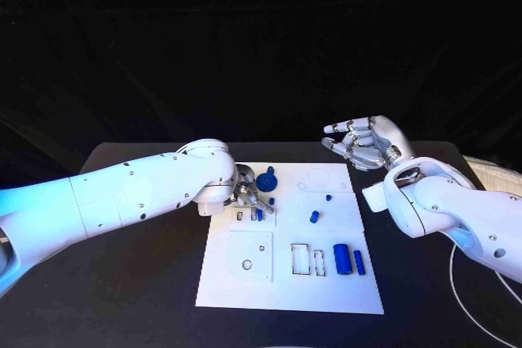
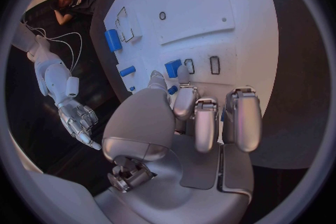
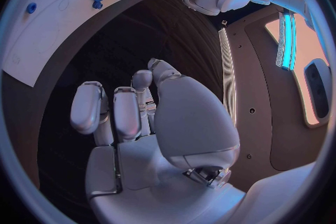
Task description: Assemble the parts on the task board
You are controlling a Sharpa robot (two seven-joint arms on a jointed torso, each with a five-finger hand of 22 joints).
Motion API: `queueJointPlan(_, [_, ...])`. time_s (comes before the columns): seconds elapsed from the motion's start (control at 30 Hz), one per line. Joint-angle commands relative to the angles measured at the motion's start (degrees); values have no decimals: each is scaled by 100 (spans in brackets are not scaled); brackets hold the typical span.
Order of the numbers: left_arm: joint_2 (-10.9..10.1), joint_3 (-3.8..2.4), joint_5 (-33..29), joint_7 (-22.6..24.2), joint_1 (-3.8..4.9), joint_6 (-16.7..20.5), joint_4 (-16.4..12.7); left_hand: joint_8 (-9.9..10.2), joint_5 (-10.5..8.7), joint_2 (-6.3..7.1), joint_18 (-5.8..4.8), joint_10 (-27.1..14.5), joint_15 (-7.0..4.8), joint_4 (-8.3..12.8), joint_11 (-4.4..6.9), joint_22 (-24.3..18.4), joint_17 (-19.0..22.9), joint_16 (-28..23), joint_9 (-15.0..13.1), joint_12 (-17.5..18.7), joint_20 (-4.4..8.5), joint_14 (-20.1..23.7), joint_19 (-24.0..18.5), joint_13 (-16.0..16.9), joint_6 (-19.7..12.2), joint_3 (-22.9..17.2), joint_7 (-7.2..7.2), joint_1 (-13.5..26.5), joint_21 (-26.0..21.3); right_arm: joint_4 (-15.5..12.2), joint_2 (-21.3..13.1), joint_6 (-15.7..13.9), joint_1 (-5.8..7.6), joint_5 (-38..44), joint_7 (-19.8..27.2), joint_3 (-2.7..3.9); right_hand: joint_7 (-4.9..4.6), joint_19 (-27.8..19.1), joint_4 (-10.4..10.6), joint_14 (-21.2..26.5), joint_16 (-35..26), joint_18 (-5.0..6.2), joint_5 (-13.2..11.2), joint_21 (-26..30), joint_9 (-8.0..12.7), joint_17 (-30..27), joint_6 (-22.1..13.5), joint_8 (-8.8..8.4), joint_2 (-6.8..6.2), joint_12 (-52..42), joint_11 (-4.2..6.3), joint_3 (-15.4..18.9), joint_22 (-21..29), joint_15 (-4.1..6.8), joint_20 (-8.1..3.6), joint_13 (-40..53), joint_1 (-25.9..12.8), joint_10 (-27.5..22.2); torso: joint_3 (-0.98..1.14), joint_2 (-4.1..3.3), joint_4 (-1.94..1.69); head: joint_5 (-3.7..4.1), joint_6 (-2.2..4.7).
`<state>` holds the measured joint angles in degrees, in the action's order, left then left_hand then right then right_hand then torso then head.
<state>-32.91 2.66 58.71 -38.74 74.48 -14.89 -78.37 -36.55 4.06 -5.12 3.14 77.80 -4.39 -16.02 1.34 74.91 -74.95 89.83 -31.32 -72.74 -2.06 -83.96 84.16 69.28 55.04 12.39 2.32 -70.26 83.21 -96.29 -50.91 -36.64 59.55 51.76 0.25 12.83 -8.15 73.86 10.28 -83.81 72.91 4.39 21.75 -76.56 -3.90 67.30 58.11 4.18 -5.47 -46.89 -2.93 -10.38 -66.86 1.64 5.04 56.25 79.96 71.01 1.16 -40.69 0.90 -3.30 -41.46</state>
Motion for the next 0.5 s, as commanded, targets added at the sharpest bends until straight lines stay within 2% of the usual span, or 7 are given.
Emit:
queueJointPlan(0.03, [19,-1,20,-16,0,-158,-1,-19,23,-3,-82,40,-32,25,18,516,-1505,17,-21,-28,37,-604,109,13,-62,-24,0,-82,39,1,13,87,-5,67,58,0,9,-13,7,-150,-7,92,26,23,-6,-5,21,21,-23,-13,13,-26,6,-26,-1,-7,-20,-44,0,0,1,-2,-4])
queueJointPlan(0.5, [27,-1,20,-20,-1,-196,11,-22,24,-6,-79,42,-32,30,19,508,-1505,17,-33,-31,38,-604,104,18,-66,-32,0,-99,33,9,17,96,-6,67,59,0,9,-12,12,-151,-9,93,53,26,-5,-4,22,22,-25,-15,13,-33,8,-25,-2,-10,-28,-45,-1,-4,-4,3,-15])
